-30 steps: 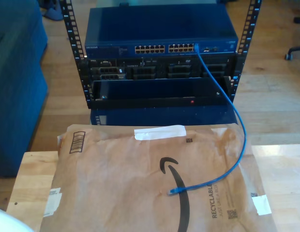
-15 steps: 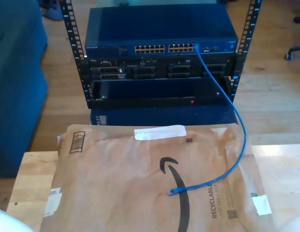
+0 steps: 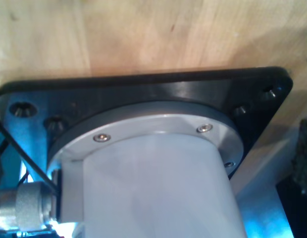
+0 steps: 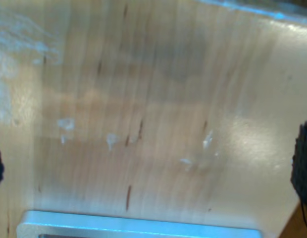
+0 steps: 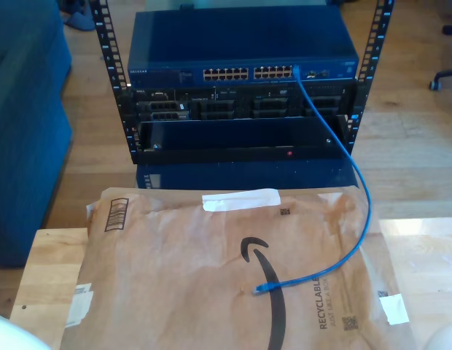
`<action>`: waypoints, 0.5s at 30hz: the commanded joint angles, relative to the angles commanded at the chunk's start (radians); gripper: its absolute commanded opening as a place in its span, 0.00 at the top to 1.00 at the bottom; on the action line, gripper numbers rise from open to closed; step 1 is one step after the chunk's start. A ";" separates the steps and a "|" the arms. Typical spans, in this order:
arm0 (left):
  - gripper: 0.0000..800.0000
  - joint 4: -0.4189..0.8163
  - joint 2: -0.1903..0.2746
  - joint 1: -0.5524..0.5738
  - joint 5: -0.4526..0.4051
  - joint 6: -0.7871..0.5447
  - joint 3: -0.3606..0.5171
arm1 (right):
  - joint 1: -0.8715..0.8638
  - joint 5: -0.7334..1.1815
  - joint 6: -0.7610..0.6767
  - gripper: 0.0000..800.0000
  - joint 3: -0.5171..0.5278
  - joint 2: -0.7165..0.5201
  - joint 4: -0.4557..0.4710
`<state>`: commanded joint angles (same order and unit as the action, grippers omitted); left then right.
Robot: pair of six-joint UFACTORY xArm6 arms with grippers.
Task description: Grab the cable and plug it in
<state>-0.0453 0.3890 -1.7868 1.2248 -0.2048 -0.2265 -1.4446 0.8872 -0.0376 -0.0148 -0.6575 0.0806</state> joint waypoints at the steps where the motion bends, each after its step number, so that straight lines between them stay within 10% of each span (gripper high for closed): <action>1: 0.00 0.000 0.000 0.000 0.000 0.000 0.000 | 0.000 -0.003 0.000 0.00 0.000 0.009 0.000; 15: 0.00 0.000 0.000 0.000 0.000 0.000 0.000 | 0.002 -0.005 0.000 0.00 -0.002 0.011 0.002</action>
<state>-0.0453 0.3890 -1.7868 1.2248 -0.2048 -0.2265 -1.4431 0.8826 -0.0376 -0.0163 -0.6467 0.0821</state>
